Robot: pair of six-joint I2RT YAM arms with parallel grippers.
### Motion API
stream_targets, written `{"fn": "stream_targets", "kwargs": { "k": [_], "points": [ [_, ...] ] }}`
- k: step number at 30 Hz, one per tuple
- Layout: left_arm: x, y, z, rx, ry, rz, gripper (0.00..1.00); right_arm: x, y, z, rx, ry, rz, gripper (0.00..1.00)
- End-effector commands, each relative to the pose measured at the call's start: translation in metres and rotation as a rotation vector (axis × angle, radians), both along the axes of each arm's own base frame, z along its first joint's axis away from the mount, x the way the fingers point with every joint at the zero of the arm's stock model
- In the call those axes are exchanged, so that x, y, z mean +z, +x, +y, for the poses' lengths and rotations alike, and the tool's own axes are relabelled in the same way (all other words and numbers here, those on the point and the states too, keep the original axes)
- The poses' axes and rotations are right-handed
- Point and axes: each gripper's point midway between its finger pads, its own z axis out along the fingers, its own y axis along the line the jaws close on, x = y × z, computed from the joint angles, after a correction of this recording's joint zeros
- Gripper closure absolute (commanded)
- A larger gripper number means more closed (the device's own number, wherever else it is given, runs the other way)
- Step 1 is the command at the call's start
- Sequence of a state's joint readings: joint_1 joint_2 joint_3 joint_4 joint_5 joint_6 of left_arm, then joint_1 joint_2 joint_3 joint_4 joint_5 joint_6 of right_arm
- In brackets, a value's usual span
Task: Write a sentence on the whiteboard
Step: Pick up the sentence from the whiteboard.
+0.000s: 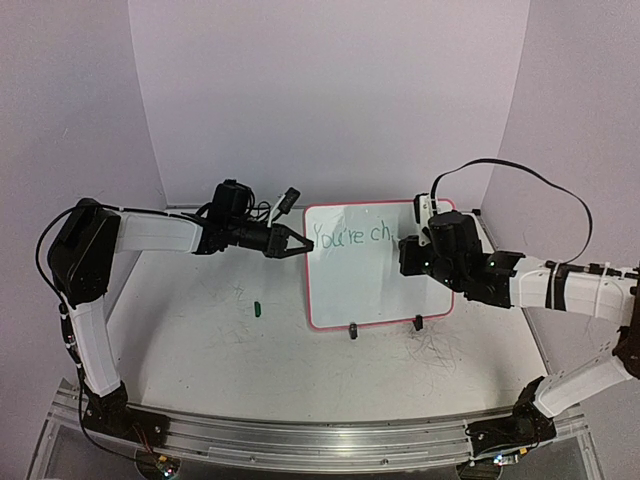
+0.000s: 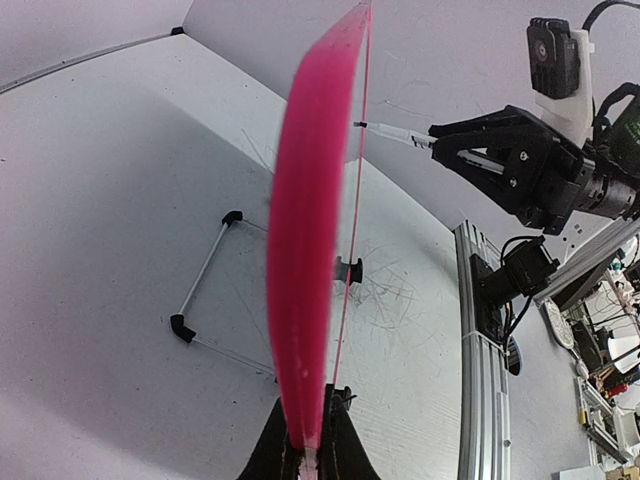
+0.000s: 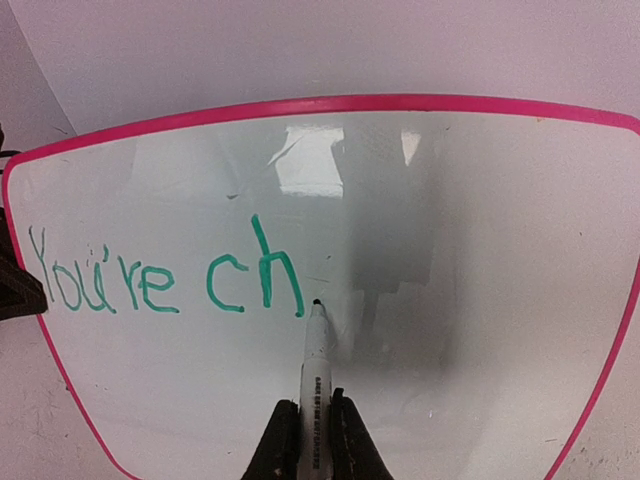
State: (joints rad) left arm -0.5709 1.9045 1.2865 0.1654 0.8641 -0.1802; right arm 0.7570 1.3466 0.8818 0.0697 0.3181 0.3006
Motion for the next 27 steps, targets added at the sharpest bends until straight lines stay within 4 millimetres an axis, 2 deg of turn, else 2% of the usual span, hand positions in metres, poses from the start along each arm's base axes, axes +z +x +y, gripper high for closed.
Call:
{"fn": "stream_targets", "kwargs": {
  "k": [1, 12, 27],
  "points": [
    [0.003, 0.006, 0.005, 0.039, 0.022, -0.049, 1.0, 0.023, 0.013, -0.003, -0.053, 0.05, -0.06, 1.0],
    [0.003, 0.007, 0.005, 0.039, 0.022, -0.049, 1.0, 0.025, 0.014, -0.017, -0.113, 0.059, -0.068, 1.0],
    [0.003, 0.006, 0.004, 0.037, 0.022, -0.048, 1.0, 0.029, 0.022, 0.0, -0.05, 0.064, -0.09, 1.0]
  ]
}}
